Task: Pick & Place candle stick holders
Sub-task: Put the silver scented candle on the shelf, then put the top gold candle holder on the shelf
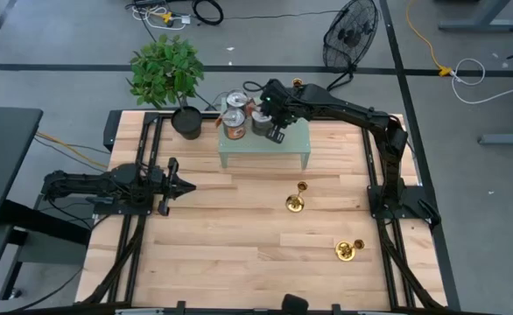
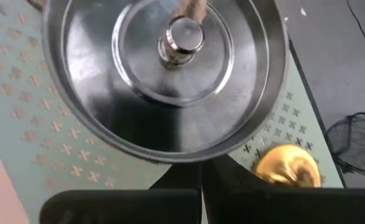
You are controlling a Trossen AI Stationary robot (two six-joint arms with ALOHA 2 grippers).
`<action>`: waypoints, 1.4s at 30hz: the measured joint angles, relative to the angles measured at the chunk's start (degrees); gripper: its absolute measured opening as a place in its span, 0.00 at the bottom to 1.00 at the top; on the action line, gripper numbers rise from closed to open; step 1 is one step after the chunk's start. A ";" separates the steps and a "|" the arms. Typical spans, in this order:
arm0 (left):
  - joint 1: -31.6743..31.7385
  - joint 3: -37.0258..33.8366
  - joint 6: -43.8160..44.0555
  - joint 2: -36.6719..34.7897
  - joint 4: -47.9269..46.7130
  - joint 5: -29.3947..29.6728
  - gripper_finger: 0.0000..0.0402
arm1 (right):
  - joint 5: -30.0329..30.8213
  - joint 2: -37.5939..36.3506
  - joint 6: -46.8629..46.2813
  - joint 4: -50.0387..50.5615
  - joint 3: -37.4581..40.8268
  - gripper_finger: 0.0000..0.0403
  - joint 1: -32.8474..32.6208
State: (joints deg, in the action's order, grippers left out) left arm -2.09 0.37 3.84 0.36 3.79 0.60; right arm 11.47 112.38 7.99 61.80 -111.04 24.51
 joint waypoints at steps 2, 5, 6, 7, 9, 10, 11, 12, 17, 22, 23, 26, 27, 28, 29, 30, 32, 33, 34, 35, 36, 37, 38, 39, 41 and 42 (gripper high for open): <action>-0.02 0.00 0.00 0.00 0.00 0.00 0.07 | -0.44 0.00 0.00 -0.63 0.00 0.00 -0.02; -0.02 0.01 0.00 0.00 0.00 0.00 0.07 | -0.53 0.00 0.00 -1.60 -0.02 0.00 -0.02; -0.01 0.01 0.01 0.00 0.00 0.00 0.07 | -0.57 0.00 0.00 -1.94 -0.01 0.00 -0.02; -0.02 0.01 0.00 0.00 0.00 0.00 0.07 | -0.59 0.00 0.00 -2.18 -0.01 0.00 0.00; -0.01 0.00 0.00 0.00 0.00 0.00 0.07 | -1.26 0.00 0.02 -2.50 -0.01 0.00 0.00; -0.02 0.01 0.00 0.00 0.00 0.00 0.07 | -1.94 0.00 0.01 -2.74 0.00 0.00 0.00; -0.02 0.00 0.00 -0.01 0.00 0.00 0.07 | -2.64 0.00 0.01 -3.04 -0.01 0.00 0.00; 0.00 0.01 0.00 0.00 0.00 0.00 0.07 | -3.12 0.00 0.00 -3.33 -0.02 0.00 -0.01; -0.01 0.01 0.00 0.00 0.00 0.00 0.07 | -3.55 0.00 0.03 -5.48 -0.01 0.00 -0.02; 0.00 0.01 0.00 -0.02 0.00 0.00 0.07 | -3.53 0.00 0.02 -6.38 -0.02 0.00 0.00; -0.01 0.00 0.00 0.00 0.00 0.00 0.07 | -3.55 0.00 0.04 -6.40 0.00 0.00 0.00; 0.00 0.01 0.00 -0.02 0.00 0.00 0.07 | -3.54 0.00 0.02 -6.36 -0.01 0.00 0.00; -0.01 0.01 -0.02 0.00 0.00 0.00 0.07 | -3.51 0.00 0.02 -6.35 -0.02 0.00 0.00; 0.00 0.00 -0.01 0.00 0.00 0.00 0.07 | -3.51 0.00 0.04 -6.28 -0.02 0.00 0.00; -0.01 0.00 0.00 0.00 0.00 0.00 0.07 | -3.51 0.00 0.04 -6.09 -0.02 0.00 0.00; -0.02 0.01 0.00 -0.01 0.00 0.00 0.07 | -3.53 0.00 0.04 -5.78 0.00 0.00 0.00; -0.01 0.00 0.00 -0.01 0.00 0.00 0.07 | -3.53 0.00 0.02 -5.08 -0.02 0.00 -0.02; -0.02 -0.01 0.00 -0.01 0.00 0.00 0.07 | -3.53 0.00 0.04 -4.74 -0.02 0.00 -0.02; -0.02 0.01 0.00 0.00 0.00 0.00 0.07 | -3.52 -0.05 0.04 -4.33 -0.02 0.00 -0.02; 0.00 -0.01 0.00 0.00 0.00 0.00 0.07 | -3.52 -0.24 0.04 -3.79 -0.01 0.00 -0.02; -0.02 0.01 -0.02 0.00 0.00 0.00 0.07 | -3.48 -0.39 0.04 -3.60 0.00 0.00 -0.02; 0.00 0.01 0.00 0.00 0.00 0.00 0.07 | -3.48 -0.70 0.04 -3.82 0.00 0.00 -0.02; 0.00 -0.01 0.00 -0.02 0.00 0.00 0.07 | -3.51 -1.26 0.02 -3.61 -0.02 0.00 -0.02; -0.02 0.00 0.00 0.00 0.00 0.00 0.07 | -3.49 -1.77 0.02 -3.27 -0.02 0.00 -0.02; -0.02 0.00 0.00 -0.02 -0.02 0.00 0.07 | -3.48 -3.22 0.02 -3.40 -0.02 0.00 -0.02; -0.02 0.01 0.00 0.00 -0.01 0.00 0.07 | -3.46 -3.82 0.02 -3.36 -0.02 0.00 -0.02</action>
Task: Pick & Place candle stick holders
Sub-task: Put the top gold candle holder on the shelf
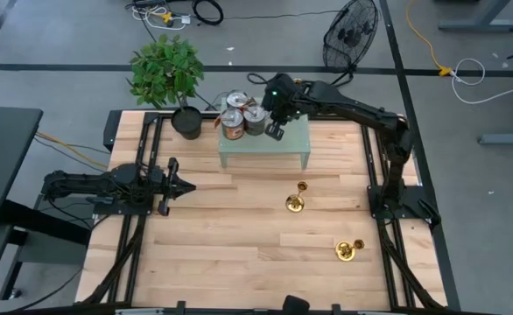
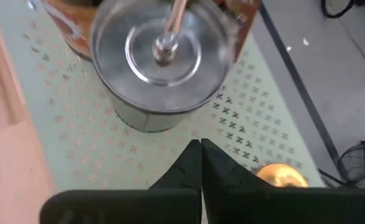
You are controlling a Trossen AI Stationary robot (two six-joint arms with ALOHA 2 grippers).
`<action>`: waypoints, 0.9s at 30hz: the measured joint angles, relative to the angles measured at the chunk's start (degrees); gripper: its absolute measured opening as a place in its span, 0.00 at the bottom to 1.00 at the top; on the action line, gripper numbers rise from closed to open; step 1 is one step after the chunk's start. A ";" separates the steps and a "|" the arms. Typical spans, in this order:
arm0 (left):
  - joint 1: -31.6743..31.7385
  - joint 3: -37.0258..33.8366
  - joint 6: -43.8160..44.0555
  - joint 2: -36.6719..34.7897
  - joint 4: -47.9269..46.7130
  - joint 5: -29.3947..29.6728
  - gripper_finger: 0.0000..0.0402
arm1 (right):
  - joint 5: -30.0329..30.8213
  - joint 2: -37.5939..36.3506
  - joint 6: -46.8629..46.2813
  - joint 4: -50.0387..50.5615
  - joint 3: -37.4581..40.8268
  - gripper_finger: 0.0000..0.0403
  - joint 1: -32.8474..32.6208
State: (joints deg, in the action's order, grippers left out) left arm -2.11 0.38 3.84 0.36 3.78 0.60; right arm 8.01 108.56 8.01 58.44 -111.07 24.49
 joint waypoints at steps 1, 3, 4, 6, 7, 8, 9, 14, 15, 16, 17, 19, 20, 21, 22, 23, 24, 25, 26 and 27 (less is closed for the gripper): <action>0.01 0.00 -0.01 -0.02 0.02 0.02 0.07 | 0.02 -0.66 0.00 -0.11 0.00 0.00 0.00; 0.00 0.00 0.00 -0.02 -0.03 0.00 0.07 | 0.02 -1.87 0.00 -0.01 0.00 0.00 0.00; 0.02 -0.01 0.00 -0.01 0.01 0.00 0.07 | 0.02 -2.58 0.00 -0.02 0.00 0.00 0.00; 0.00 -0.01 0.00 -0.01 -0.03 0.00 0.07 | 0.02 -3.72 0.02 -0.01 0.00 0.00 0.02; 0.00 0.00 0.00 -0.02 0.01 0.00 0.07 | 0.02 -4.25 0.00 -0.01 0.00 0.00 0.12; 0.02 -0.02 0.00 -0.02 0.01 0.00 0.07 | 0.04 -4.60 0.00 -0.01 0.00 0.00 0.21; 0.01 -0.02 -0.01 -0.01 -0.01 0.00 0.07 | 0.04 -4.88 0.00 0.00 0.00 0.00 0.22; 0.00 -0.02 0.00 -0.02 0.01 0.00 0.07 | 0.05 -6.24 0.02 0.30 0.00 0.00 0.22; 0.00 0.00 0.00 -0.02 0.01 0.00 0.07 | 0.07 -6.43 0.01 0.43 0.00 0.00 0.24; 0.02 -0.02 -0.02 -0.02 -0.01 0.00 0.07 | 0.06 -6.62 0.01 0.44 0.00 0.00 0.24; 0.00 0.00 0.00 -0.02 -0.01 0.00 0.07 | 0.02 -6.78 0.02 0.63 0.00 0.00 0.24; 0.02 -0.01 -0.01 -0.02 0.00 0.00 0.07 | 0.02 -7.05 0.13 1.40 0.00 0.00 0.24; 0.01 -0.01 0.00 -0.01 -0.01 0.00 0.07 | 0.02 -7.20 0.40 1.57 0.00 0.00 0.22; 0.02 0.00 0.00 -0.02 0.01 0.00 0.07 | 0.03 -7.28 0.60 1.82 0.00 0.00 0.20; 0.02 0.00 0.00 -0.02 0.01 0.00 0.07 | 0.02 -7.31 0.73 2.14 0.00 0.00 0.13; 0.02 0.00 0.00 -0.02 -0.01 0.00 0.07 | 0.02 -7.38 0.83 2.57 0.00 0.00 0.02; 0.02 0.00 0.00 -0.02 -0.01 0.00 0.07 | 0.02 -7.41 0.83 2.83 0.00 0.00 -0.13; 0.00 -0.01 0.00 -0.02 0.03 0.00 0.07 | 0.05 -7.46 0.83 2.83 0.00 0.00 -0.31; 0.01 0.00 0.00 -0.01 0.01 0.00 0.07 | 0.04 -7.60 0.87 2.87 0.00 0.00 -0.53; 0.02 0.00 0.00 -0.02 -0.01 0.00 0.07 | -0.03 -7.86 1.04 2.97 0.00 0.00 -0.72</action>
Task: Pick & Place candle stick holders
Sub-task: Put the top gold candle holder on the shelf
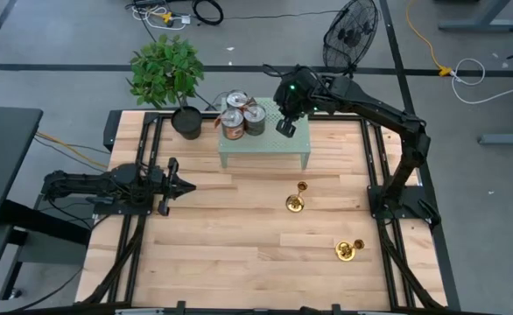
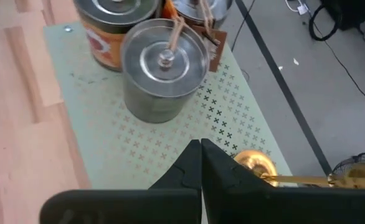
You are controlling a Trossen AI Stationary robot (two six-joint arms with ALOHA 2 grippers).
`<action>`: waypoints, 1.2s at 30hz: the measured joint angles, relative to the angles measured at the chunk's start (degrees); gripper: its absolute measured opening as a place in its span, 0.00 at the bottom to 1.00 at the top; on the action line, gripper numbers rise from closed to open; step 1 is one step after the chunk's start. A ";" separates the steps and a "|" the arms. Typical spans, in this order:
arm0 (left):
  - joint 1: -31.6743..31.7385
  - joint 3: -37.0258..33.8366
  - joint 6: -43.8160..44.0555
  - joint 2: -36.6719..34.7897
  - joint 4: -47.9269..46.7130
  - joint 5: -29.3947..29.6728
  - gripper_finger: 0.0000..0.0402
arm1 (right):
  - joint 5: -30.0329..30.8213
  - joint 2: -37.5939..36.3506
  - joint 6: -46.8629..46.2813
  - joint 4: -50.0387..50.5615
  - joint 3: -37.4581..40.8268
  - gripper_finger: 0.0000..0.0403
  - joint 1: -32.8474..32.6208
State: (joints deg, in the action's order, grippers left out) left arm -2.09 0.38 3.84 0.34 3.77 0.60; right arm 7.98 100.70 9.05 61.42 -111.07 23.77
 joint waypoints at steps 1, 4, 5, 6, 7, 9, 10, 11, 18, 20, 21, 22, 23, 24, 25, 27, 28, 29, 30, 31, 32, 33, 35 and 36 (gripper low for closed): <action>0.00 0.00 0.00 0.00 0.02 0.00 0.07 | -0.06 -0.24 0.17 0.04 0.00 0.00 -0.18; 0.00 0.00 0.00 0.00 0.02 0.00 0.07 | -0.04 -1.77 0.67 -1.50 1.58 0.00 -0.95; -0.01 -0.01 -0.01 0.01 0.04 0.01 0.07 | -0.05 -2.60 0.64 -2.46 2.81 0.00 -1.30; -0.01 0.00 0.00 0.01 0.00 0.00 0.07 | -0.12 -3.78 0.45 -3.74 4.45 0.00 -1.58; -0.02 -0.01 0.00 0.02 -0.01 0.00 0.07 | -0.53 -5.29 0.38 -5.40 6.55 0.00 -1.67; 0.00 -0.02 0.00 0.00 0.02 0.00 0.07 | -1.76 -9.00 0.27 -8.75 11.00 0.00 -1.92; 0.00 0.00 0.00 0.02 0.00 0.00 0.07 | -2.46 -10.89 0.27 -10.49 13.19 0.00 -2.06; -0.02 -0.02 0.00 0.02 0.02 0.00 0.07 | -2.76 -12.78 0.25 -12.05 15.29 0.00 -2.22; 0.00 0.00 0.00 0.01 0.02 0.00 0.07 | -3.01 -25.16 -1.63 -14.60 26.69 0.00 -2.31; -0.02 0.00 -0.02 0.02 0.00 0.00 0.07 | -2.92 -27.84 -2.09 -14.31 29.10 0.00 -2.30; 0.00 -0.02 0.00 0.02 0.02 0.00 0.07 | -2.92 -28.95 -2.20 -14.00 30.00 0.00 -2.30; -0.02 0.00 0.00 0.02 0.02 0.00 0.07 | -2.94 -30.04 -2.24 -13.82 30.86 0.00 -2.30; -0.01 -0.01 -0.02 0.01 0.01 0.00 0.07 | -2.92 -31.01 -2.35 -13.67 31.63 0.00 -2.30; -0.01 0.00 -0.01 0.02 0.02 0.00 0.07 | -2.92 -31.94 -2.33 -13.59 32.34 0.00 -2.30; -0.01 0.00 0.00 0.02 0.02 0.00 0.07 | -3.00 -32.80 -2.27 -13.48 32.97 0.00 -2.30; 0.00 0.00 -0.02 0.00 0.02 0.00 0.07 | -3.07 -34.13 -2.03 -12.90 33.97 0.00 -2.30; -0.02 -0.02 0.00 0.00 0.00 0.00 0.07 | -3.07 -34.74 -1.52 -12.66 34.42 0.00 -2.30; -0.02 0.00 0.00 0.02 0.02 0.00 0.07 | -3.11 -35.35 -0.91 -12.44 34.79 0.00 -2.32; 0.00 -0.02 0.00 0.00 0.02 0.00 0.07 | -3.51 -36.03 -0.32 -12.34 35.21 0.00 -2.30; -0.01 -0.01 -0.02 0.01 0.01 0.00 0.07 | -4.18 -36.61 0.17 -12.21 35.70 0.00 -2.30; 0.00 -0.02 0.00 0.02 0.02 0.00 0.07 | -5.02 -37.18 0.48 -12.16 36.25 0.00 -2.30; 0.00 0.00 0.00 0.00 0.02 0.00 0.07 | -5.69 -37.70 0.53 -12.05 36.77 0.00 -2.30; -0.01 -0.01 -0.01 0.01 0.02 0.00 0.07 | -7.14 -38.58 0.69 -11.85 37.62 0.00 -2.49; -0.01 0.00 0.00 0.00 0.02 0.00 0.07 | -7.66 -38.97 0.90 -11.79 37.90 0.00 -2.83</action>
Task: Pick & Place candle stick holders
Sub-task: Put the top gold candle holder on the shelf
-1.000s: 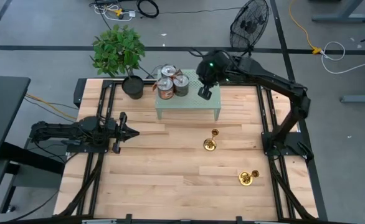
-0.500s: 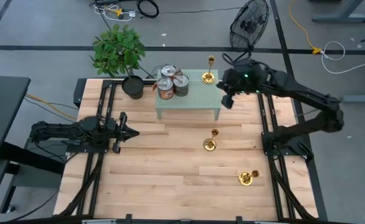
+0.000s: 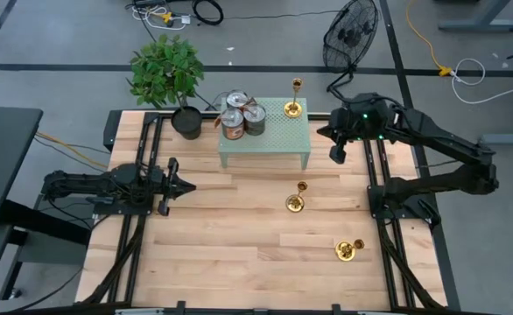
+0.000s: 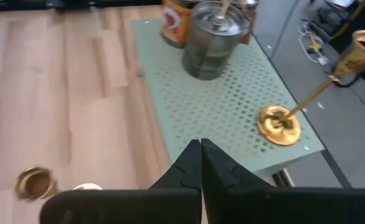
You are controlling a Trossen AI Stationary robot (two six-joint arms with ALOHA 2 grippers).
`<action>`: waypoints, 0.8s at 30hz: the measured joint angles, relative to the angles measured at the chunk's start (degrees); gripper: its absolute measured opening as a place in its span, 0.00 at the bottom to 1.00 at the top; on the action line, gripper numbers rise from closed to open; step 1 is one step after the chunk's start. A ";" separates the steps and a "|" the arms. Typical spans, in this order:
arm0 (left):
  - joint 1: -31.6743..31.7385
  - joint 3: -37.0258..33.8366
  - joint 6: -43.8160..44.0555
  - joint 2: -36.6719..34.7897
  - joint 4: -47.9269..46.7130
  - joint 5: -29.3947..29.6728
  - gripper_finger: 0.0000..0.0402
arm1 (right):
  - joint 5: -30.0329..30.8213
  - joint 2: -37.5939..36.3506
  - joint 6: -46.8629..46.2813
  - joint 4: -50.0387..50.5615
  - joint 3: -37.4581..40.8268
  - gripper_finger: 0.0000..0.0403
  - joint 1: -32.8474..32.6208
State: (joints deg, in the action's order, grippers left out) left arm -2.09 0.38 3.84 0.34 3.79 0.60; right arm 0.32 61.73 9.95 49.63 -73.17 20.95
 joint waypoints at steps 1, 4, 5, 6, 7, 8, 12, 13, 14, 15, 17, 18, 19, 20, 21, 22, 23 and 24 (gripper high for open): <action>-0.01 0.00 0.00 0.02 -0.02 0.00 0.07 | -0.27 -0.30 0.26 0.10 0.29 0.00 -0.44; -0.01 -0.02 0.00 0.02 0.00 0.00 0.07 | -0.42 -0.84 1.19 0.79 1.08 0.00 -2.07; -0.01 -0.02 0.00 0.00 0.00 0.00 0.07 | -0.40 -0.96 1.25 0.76 1.30 0.00 -2.67; -0.01 0.00 -0.01 0.01 -0.01 0.00 0.07 | -0.40 -1.06 1.16 0.72 1.49 0.00 -3.31; 0.00 -0.02 0.00 0.00 0.00 0.00 0.07 | -0.39 -1.14 1.12 0.76 1.66 0.00 -3.96; -0.01 0.00 0.00 0.02 0.00 0.00 0.07 | -0.39 -1.15 1.10 0.74 1.86 0.00 -4.69; 0.01 0.00 0.00 0.01 -0.02 0.00 0.07 | 0.02 -1.11 0.75 0.62 2.91 0.00 -7.63; -0.01 -0.01 0.00 0.01 0.00 0.00 0.07 | 0.26 -1.11 0.38 0.48 3.25 0.00 -8.40; 0.00 -0.01 -0.02 0.01 0.00 0.00 0.07 | 0.56 -1.09 -0.05 0.50 3.60 0.00 -9.32; 0.00 0.00 0.00 0.00 -0.02 0.00 0.07 | 0.71 -1.05 -0.68 0.62 4.00 0.00 -10.27; -0.01 -0.02 0.00 0.00 0.00 0.00 0.07 | 0.70 -0.98 -2.45 0.66 4.75 0.00 -12.03; 0.00 0.00 -0.02 0.02 -0.01 0.00 0.07 | 0.68 -0.98 -3.36 0.74 5.10 0.00 -12.81; -0.01 -0.01 0.00 0.02 0.00 0.00 0.07 | 0.63 -0.98 -4.28 1.01 5.41 0.00 -13.60; 0.01 -0.02 0.00 0.00 0.00 0.00 0.07 | 0.52 -0.98 -5.24 1.37 5.72 0.00 -14.39; 0.00 -0.02 0.00 0.02 0.00 0.00 0.07 | 0.25 -0.98 -5.96 1.60 6.09 0.00 -15.15; 0.00 -0.02 -0.02 0.00 0.00 0.00 0.07 | 0.06 -0.98 -6.43 1.61 6.54 0.00 -15.92; -0.01 -0.02 -0.01 0.01 0.00 0.00 0.07 | 0.06 -0.98 -6.56 1.61 7.01 0.00 -16.62; -0.01 -0.02 0.00 0.01 -0.01 0.00 0.07 | 0.04 -0.98 -6.57 1.61 7.53 0.00 -17.30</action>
State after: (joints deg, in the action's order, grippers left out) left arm -2.11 0.36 3.84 0.35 3.79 0.60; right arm 0.36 60.75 3.38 51.24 -65.63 3.65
